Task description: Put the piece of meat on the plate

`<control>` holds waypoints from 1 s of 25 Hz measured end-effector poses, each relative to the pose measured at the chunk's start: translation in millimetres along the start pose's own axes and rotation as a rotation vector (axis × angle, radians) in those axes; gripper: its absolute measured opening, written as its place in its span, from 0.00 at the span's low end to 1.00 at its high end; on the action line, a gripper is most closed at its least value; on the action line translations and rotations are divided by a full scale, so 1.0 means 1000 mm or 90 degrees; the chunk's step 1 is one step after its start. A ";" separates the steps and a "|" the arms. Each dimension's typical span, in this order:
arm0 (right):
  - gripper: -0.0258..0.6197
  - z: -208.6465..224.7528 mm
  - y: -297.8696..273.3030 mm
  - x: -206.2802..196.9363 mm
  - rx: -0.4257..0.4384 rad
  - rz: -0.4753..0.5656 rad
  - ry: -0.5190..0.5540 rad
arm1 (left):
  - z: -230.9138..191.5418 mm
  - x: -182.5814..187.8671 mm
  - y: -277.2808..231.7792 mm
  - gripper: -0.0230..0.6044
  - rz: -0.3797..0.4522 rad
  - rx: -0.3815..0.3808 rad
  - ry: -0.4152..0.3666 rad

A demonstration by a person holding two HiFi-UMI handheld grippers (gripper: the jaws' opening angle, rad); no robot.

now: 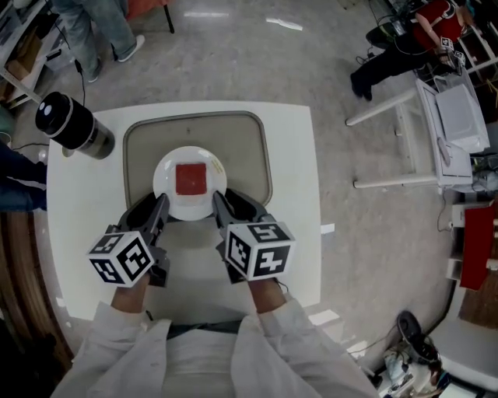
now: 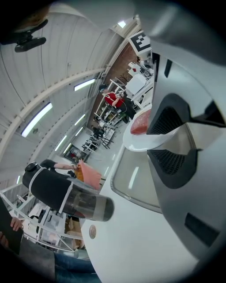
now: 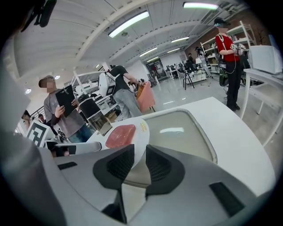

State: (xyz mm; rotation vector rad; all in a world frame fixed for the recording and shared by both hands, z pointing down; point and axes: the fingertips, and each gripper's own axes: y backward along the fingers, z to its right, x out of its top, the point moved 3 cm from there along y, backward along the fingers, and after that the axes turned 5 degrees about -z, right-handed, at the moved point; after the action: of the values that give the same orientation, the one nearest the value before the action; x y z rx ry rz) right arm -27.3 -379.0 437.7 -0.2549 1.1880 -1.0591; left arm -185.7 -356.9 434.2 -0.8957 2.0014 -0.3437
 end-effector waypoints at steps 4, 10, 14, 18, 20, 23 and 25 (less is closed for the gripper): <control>0.18 0.008 -0.014 0.001 -0.006 -0.007 -0.004 | -0.008 0.002 -0.013 0.22 -0.003 0.000 0.004; 0.18 0.018 -0.039 -0.004 -0.010 -0.024 -0.012 | -0.024 0.000 -0.031 0.22 -0.008 0.007 0.018; 0.18 0.026 -0.050 -0.006 -0.012 -0.031 -0.023 | -0.027 0.004 -0.041 0.22 -0.015 0.004 -0.006; 0.18 0.033 -0.055 -0.003 -0.023 -0.038 -0.022 | -0.028 0.003 -0.051 0.22 -0.025 0.007 -0.012; 0.18 0.034 -0.058 -0.002 -0.025 -0.047 -0.019 | -0.030 0.001 -0.053 0.22 -0.031 0.012 -0.011; 0.18 0.035 -0.061 -0.002 -0.032 -0.063 -0.016 | -0.029 0.000 -0.055 0.22 -0.035 0.015 -0.015; 0.18 0.035 -0.064 -0.001 -0.039 -0.072 -0.008 | -0.030 0.000 -0.055 0.22 -0.039 0.022 -0.022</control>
State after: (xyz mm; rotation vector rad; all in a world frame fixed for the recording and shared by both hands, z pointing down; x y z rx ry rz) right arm -32.2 -423.4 494.8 -0.3801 1.2078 -1.1193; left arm -184.5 -398.3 481.5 -0.9358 1.9340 -0.3942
